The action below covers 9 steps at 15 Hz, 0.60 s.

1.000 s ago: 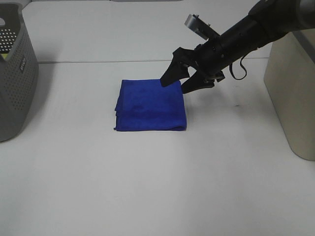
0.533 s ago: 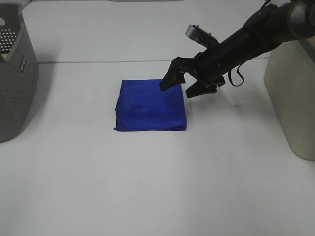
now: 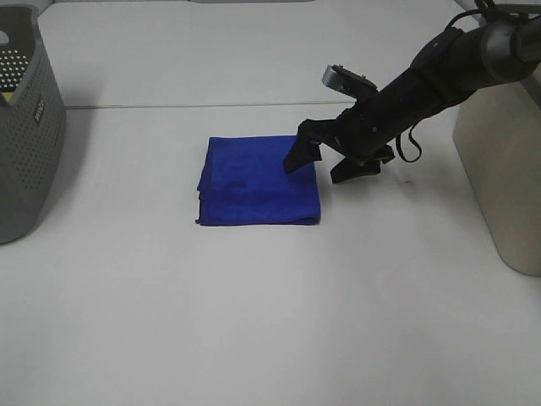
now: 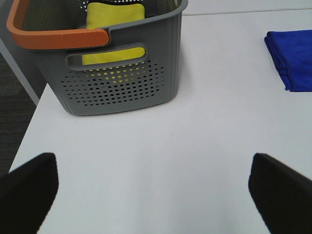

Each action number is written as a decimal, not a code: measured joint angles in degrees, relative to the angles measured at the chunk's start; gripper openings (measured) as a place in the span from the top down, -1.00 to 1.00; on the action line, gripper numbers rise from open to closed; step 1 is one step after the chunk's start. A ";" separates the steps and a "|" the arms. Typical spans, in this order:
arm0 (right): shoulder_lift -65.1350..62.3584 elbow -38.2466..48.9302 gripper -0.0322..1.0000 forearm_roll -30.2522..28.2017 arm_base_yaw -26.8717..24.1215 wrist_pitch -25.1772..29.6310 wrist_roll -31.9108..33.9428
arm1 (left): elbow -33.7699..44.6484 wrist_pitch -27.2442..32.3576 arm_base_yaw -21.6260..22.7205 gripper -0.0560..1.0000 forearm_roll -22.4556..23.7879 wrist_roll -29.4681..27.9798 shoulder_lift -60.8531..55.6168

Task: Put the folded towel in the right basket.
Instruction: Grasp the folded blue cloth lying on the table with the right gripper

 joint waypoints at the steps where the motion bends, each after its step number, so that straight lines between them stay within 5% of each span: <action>1: 0.57 -0.11 -0.84 0.29 0.00 0.00 0.00 | 0.00 0.00 0.00 -0.98 0.00 0.00 0.00; 5: 1.49 -0.86 -0.84 1.38 0.63 1.03 1.15 | 0.00 0.00 0.00 -0.98 0.00 0.00 0.00; 9: 1.95 -1.09 -0.81 1.55 8.59 -2.23 3.50 | 0.00 0.00 0.00 -0.98 0.00 0.00 0.00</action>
